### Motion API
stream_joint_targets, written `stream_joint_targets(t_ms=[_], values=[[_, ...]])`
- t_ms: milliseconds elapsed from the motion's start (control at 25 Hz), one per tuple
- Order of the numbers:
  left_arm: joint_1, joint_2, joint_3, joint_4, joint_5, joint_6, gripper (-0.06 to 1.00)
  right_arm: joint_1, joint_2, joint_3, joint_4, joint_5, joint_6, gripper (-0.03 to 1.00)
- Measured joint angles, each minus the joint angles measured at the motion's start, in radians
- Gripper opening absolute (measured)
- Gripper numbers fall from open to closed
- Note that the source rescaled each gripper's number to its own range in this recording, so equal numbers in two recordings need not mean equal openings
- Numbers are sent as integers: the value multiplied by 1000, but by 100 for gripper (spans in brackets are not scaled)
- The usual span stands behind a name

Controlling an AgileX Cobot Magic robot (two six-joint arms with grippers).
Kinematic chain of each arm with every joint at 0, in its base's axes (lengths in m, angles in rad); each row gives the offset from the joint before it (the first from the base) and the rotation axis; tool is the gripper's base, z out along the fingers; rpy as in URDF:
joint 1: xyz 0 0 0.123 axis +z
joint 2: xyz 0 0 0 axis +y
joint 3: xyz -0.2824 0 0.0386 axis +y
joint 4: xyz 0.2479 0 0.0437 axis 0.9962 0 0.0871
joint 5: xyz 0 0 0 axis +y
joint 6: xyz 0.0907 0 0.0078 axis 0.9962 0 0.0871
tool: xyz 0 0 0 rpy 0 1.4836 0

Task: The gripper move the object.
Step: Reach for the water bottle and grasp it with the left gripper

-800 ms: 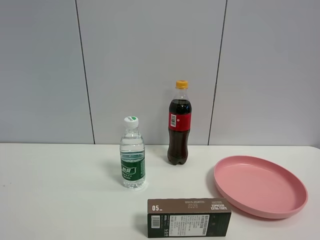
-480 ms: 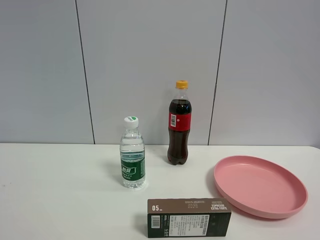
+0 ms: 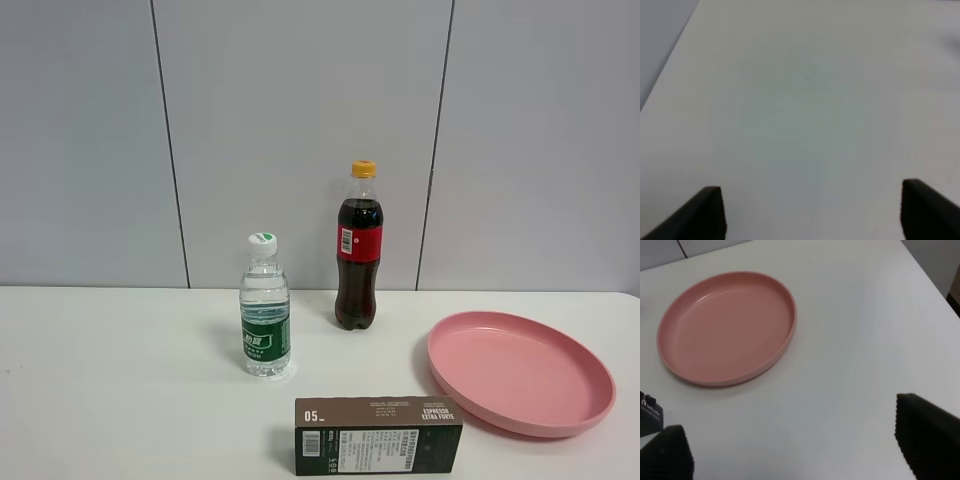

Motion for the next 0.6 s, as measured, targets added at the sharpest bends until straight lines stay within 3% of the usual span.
stream_joint_targets(t_ms=[600], values=[[0,0,-13,-21,0,0,38,0,0,0,0,0,0,100]])
